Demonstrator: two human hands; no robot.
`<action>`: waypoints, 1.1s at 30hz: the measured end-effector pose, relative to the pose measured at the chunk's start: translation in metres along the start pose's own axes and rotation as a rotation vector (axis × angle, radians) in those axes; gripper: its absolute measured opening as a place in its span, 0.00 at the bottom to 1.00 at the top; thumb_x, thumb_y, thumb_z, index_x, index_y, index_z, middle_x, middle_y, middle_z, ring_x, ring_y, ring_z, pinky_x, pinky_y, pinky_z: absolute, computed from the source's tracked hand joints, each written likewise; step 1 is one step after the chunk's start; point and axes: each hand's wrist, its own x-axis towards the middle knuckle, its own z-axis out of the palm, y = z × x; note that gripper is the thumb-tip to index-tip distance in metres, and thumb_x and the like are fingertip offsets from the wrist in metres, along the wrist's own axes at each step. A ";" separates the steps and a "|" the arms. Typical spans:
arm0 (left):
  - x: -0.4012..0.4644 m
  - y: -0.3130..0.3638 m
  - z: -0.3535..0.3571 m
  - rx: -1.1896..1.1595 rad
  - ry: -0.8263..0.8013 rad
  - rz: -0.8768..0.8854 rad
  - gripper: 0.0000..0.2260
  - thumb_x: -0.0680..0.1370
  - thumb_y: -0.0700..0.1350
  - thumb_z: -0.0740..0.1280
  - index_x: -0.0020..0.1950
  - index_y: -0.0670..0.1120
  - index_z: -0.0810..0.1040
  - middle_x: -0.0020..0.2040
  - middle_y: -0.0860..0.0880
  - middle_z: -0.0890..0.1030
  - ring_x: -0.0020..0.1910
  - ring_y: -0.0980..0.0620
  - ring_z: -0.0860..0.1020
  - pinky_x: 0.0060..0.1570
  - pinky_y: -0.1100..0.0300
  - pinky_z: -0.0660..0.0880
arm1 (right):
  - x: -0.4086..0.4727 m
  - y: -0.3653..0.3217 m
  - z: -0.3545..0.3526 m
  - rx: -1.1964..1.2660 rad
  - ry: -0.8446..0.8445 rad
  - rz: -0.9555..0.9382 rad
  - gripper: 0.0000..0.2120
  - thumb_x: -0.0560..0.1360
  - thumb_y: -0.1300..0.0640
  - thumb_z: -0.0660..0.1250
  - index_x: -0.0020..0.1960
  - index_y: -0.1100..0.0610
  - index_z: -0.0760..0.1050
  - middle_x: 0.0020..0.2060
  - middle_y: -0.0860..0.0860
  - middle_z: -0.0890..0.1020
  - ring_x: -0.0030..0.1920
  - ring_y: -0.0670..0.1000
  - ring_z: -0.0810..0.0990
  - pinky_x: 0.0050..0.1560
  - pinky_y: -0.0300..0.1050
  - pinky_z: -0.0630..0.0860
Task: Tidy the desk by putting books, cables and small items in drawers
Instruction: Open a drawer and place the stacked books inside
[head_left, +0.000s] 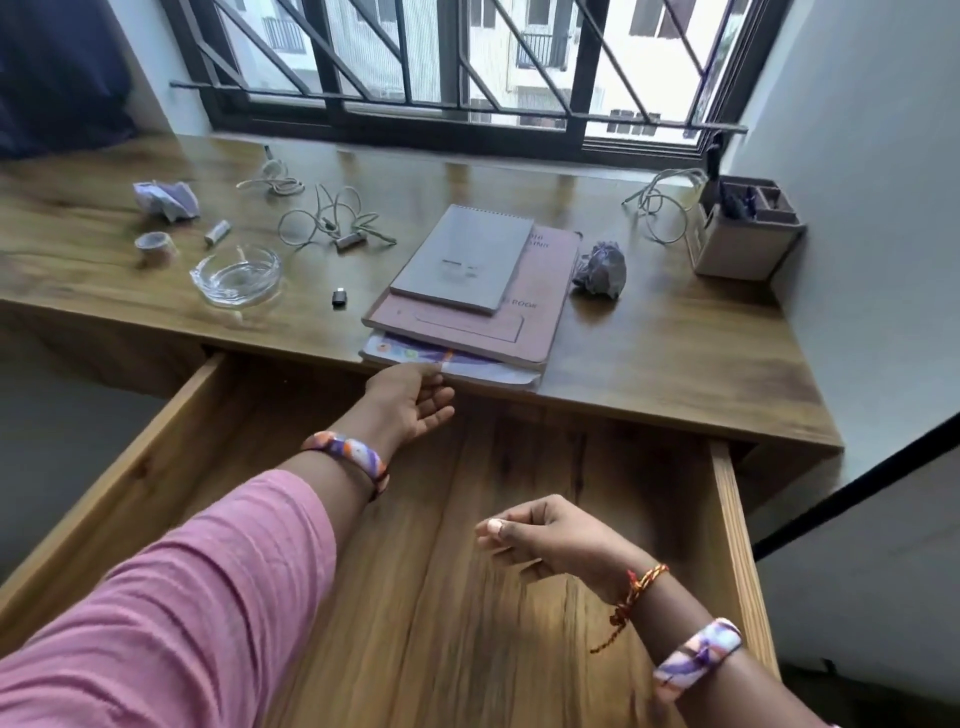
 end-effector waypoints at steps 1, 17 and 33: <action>-0.002 0.001 0.001 0.000 0.006 0.012 0.06 0.78 0.40 0.63 0.44 0.38 0.75 0.35 0.45 0.75 0.35 0.51 0.76 0.44 0.52 0.78 | 0.000 -0.001 0.000 0.021 0.013 0.003 0.10 0.76 0.52 0.66 0.52 0.56 0.81 0.44 0.49 0.84 0.39 0.43 0.80 0.39 0.37 0.74; -0.047 -0.045 -0.033 -0.054 -0.119 0.034 0.07 0.79 0.34 0.59 0.57 0.37 0.70 0.41 0.42 0.73 0.41 0.47 0.75 0.60 0.45 0.72 | -0.053 0.018 0.030 0.455 0.287 0.048 0.11 0.77 0.50 0.62 0.53 0.57 0.74 0.50 0.56 0.80 0.45 0.52 0.80 0.40 0.45 0.78; -0.150 -0.120 -0.222 0.240 0.197 0.003 0.08 0.77 0.38 0.63 0.55 0.38 0.72 0.55 0.38 0.73 0.47 0.48 0.77 0.46 0.55 0.77 | -0.033 0.036 0.138 0.777 0.260 -0.103 0.33 0.53 0.61 0.80 0.56 0.64 0.75 0.45 0.57 0.83 0.43 0.55 0.82 0.45 0.56 0.81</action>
